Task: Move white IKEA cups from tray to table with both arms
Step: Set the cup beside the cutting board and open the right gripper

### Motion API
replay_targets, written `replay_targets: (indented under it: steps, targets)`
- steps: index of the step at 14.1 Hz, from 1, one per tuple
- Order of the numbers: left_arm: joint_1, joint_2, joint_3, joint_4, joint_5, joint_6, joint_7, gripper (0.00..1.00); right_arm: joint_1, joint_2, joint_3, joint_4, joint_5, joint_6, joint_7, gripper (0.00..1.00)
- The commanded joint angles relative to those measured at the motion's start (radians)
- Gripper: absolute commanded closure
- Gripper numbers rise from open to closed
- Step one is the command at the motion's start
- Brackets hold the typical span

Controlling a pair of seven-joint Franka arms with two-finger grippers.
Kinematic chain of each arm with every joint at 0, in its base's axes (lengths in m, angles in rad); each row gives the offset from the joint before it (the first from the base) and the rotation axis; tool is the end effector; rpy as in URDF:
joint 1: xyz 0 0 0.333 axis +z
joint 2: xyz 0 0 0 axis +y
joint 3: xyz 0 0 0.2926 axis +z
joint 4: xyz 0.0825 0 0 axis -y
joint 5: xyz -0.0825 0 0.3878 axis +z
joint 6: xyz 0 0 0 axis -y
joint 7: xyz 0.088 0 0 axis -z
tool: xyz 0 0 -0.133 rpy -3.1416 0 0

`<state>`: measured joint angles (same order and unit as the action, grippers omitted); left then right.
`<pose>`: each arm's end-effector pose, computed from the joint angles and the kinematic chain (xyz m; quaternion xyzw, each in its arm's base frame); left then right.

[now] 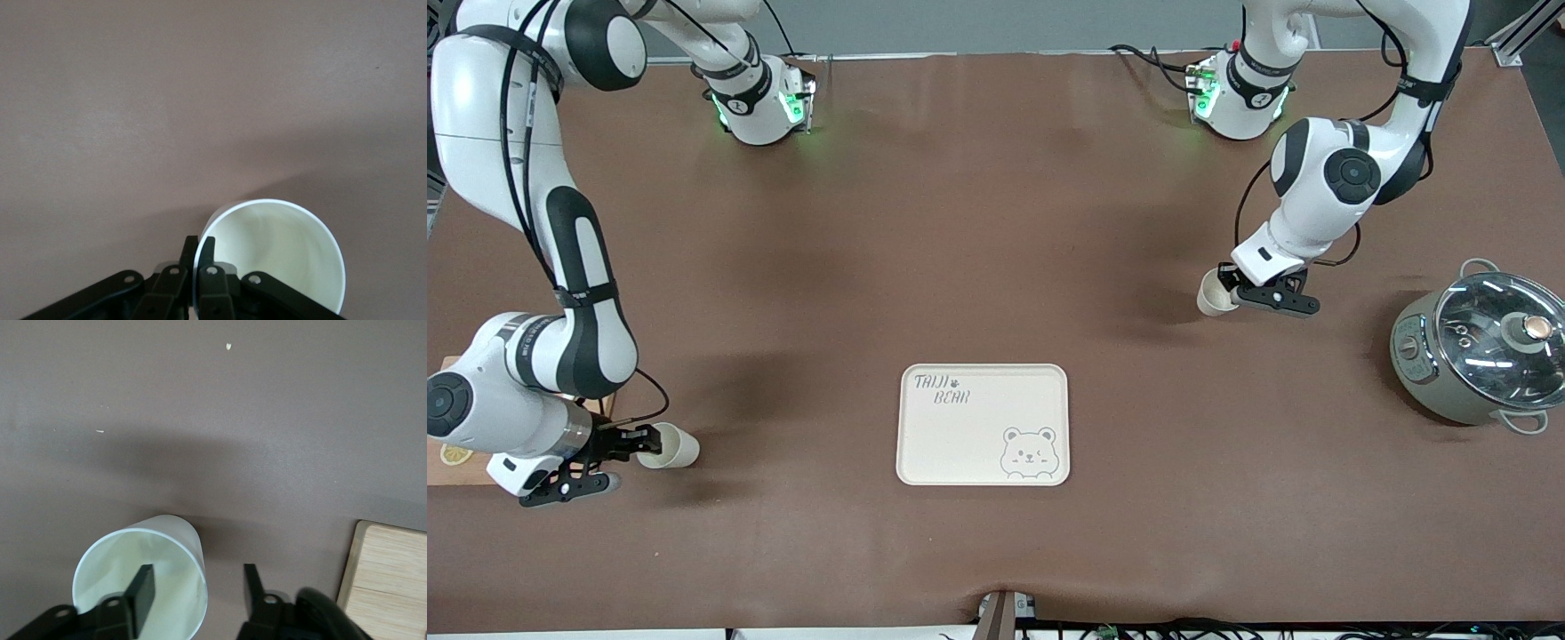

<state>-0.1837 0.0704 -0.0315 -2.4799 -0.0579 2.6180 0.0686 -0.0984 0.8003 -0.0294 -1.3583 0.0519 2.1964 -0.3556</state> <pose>0.4732 -0.1031 0.2164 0.9924 -0.1169 0.0325 0.0189 0.7238 -0.0863 0.2018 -0.9944 -0.1036 -0.0212 0.0060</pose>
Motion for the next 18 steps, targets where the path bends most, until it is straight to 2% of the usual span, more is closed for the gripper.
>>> replay_targets:
  steps: [1, 4, 7, 10, 12, 18]
  targets:
    - [0.010, -0.005, -0.013, -0.020, -0.052, 0.046, 0.056, 1.00, -0.012, -0.010, 0.020, 0.010, -0.006, -0.006, -0.005, 0.00]
    - [0.009, 0.014, -0.013, -0.021, -0.069, 0.077, 0.062, 1.00, -0.001, -0.033, 0.019, 0.016, -0.018, -0.018, 0.004, 0.00]
    - [0.000, 0.057, -0.013, -0.019, -0.069, 0.132, 0.062, 1.00, -0.001, -0.110, 0.020, 0.015, -0.009, -0.058, 0.013, 0.00]
    - [-0.002, 0.077, -0.013, -0.017, -0.069, 0.151, 0.062, 1.00, 0.000, -0.203, 0.023, 0.007, -0.006, -0.115, 0.218, 0.00]
    - [-0.002, 0.087, -0.013, -0.016, -0.069, 0.166, 0.062, 1.00, 0.014, -0.269, 0.025, 0.007, -0.006, -0.220, 0.291, 0.00]
    - [-0.002, 0.121, -0.027, -0.016, -0.069, 0.215, 0.062, 1.00, 0.019, -0.443, 0.025, 0.005, -0.006, -0.400, 0.308, 0.00]
